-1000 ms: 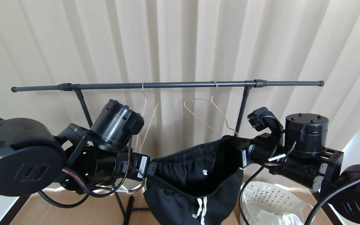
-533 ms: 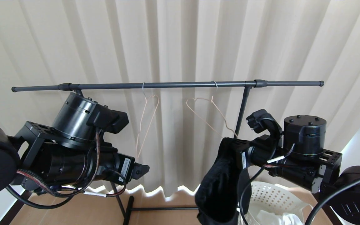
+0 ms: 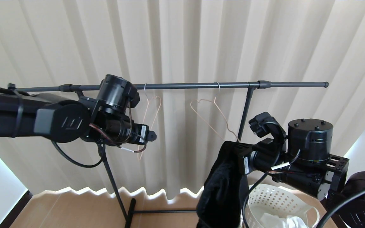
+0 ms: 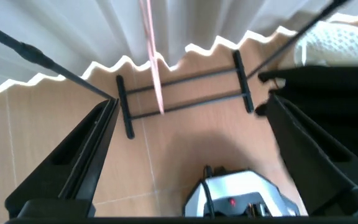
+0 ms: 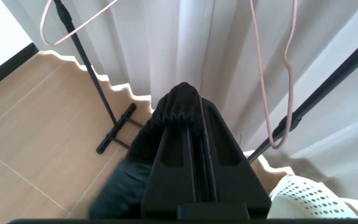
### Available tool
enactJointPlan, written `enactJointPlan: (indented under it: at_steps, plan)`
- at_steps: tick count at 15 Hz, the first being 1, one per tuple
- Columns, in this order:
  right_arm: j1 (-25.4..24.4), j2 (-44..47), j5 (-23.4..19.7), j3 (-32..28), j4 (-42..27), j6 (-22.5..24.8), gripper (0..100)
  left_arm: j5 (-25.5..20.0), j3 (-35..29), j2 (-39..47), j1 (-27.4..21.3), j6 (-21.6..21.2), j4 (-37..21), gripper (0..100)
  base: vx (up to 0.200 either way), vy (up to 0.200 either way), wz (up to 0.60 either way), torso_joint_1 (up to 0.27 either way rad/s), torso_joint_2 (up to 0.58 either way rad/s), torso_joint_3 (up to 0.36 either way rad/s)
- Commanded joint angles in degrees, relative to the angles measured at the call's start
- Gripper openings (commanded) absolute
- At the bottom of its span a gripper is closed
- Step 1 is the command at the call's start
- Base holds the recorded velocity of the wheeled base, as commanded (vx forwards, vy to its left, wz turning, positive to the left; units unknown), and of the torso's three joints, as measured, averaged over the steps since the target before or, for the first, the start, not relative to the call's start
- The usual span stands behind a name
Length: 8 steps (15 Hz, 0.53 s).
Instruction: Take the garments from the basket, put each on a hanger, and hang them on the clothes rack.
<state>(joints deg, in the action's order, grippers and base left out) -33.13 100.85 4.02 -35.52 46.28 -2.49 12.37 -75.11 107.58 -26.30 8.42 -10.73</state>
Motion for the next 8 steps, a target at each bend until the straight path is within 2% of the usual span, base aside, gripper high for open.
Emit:
enactJointPlan:
  at_steps: [1, 8]
  plan:
    - [-0.2, -1.1, 0.0, 0.1, 0.0, 0.0, 0, 0.9, -7.1, 9.7, 2.2, 0.0, 0.0, 100, 0.0, 0.0, 0.0, 0.0, 0.0, 0.0]
    - [-2.4, -4.1, 1.2, 1.5, -0.5, 0.4, 0, 1.8, -22.6, 25.5, 5.3, 0.0, 0.0, 100, 0.0, 0.0, 0.0, 0.0, 0.0, 0.0]
